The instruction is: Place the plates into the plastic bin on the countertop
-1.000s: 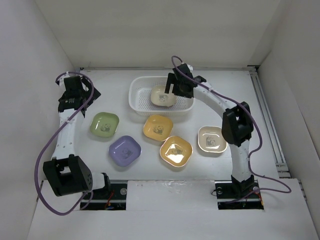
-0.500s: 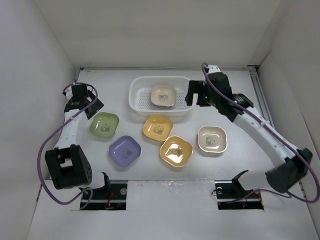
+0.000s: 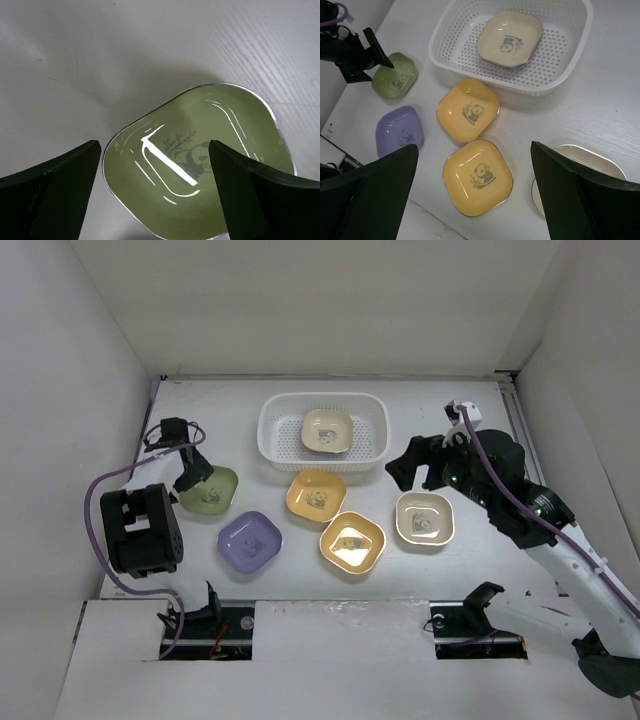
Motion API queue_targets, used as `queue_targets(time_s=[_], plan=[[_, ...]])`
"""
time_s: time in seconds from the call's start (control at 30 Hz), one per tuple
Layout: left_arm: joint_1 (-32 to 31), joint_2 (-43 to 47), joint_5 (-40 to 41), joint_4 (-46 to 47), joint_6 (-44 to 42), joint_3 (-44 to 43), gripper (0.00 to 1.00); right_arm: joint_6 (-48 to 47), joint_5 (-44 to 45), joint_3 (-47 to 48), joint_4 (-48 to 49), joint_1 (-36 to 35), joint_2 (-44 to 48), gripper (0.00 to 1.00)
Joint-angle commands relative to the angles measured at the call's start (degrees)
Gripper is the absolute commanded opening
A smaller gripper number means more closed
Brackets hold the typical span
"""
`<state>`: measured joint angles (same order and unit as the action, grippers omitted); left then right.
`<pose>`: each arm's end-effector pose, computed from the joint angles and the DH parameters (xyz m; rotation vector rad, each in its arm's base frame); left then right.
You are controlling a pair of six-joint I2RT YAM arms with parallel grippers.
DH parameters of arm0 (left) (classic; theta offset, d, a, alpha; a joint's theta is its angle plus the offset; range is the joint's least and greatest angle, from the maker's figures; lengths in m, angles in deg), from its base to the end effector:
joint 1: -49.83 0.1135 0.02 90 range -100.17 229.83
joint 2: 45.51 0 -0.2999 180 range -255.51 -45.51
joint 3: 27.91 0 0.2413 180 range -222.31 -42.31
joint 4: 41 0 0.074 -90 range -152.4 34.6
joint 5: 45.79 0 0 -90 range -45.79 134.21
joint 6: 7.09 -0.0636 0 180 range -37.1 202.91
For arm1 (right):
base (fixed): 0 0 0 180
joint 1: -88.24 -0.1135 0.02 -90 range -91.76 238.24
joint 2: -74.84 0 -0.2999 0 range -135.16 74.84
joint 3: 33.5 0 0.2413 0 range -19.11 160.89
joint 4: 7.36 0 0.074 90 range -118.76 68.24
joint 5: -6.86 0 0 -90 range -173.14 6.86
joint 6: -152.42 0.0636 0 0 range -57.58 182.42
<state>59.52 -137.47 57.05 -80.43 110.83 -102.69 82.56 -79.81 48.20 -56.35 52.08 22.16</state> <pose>0.3285 0.0704 0.2284 -0.8957 2.3657 0.1608 0.1462 0.1023 0.4221 -0.2342 1.9518 0.5992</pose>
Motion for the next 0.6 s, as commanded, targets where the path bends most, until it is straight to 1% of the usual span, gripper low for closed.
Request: queue_targets(time_s=[0.0,0.1,0.17,0.23,0.27,0.37,0.4,0.43,0.47,0.57], plan=[[0.0,-3.7,3.3,-1.2,1.0,-0.5,0.85,-1.2,-1.1,-0.3,0.9,-0.8,1.7,1.00],[0.0,-5.7,3.9,-2.5,2.4,-0.5,0.75,-1.9,-1.1,0.3,0.4,-0.8,2.2,1.00],[0.0,-6.4,4.6,-3.2,3.7,-0.5,0.61,-2.5,-1.1,0.8,0.4,-0.8,2.8,1.00],[1.2,-8.1,4.6,-3.2,4.5,-0.5,0.51,-2.5,-1.1,1.5,0.4,-0.8,2.8,1.00],[1.7,-8.7,4.6,-3.7,4.5,-0.5,0.38,-2.5,-1.1,1.5,0.4,-0.8,2.8,1.00],[2.4,-10.3,3.9,-3.7,4.5,-2.0,0.18,-2.5,-1.1,2.0,0.4,-0.8,2.8,1.00],[2.4,-10.3,3.9,-3.7,4.5,-2.0,0.05,-2.5,-1.1,2.0,0.4,-0.8,2.8,1.00],[2.4,-10.3,3.9,-3.7,4.5,-2.6,0.01,-2.5,-1.1,2.0,0.4,-0.8,2.8,1.00],[2.4,-10.3,3.9,-3.7,5.0,-3.5,0.00,-2.5,-1.7,2.0,0.4,-0.8,2.8,1.00],[2.4,-8.4,4.4,-4.7,5.7,-5.7,0.00,-2.5,-1.8,2.6,0.4,-0.8,2.8,1.00]])
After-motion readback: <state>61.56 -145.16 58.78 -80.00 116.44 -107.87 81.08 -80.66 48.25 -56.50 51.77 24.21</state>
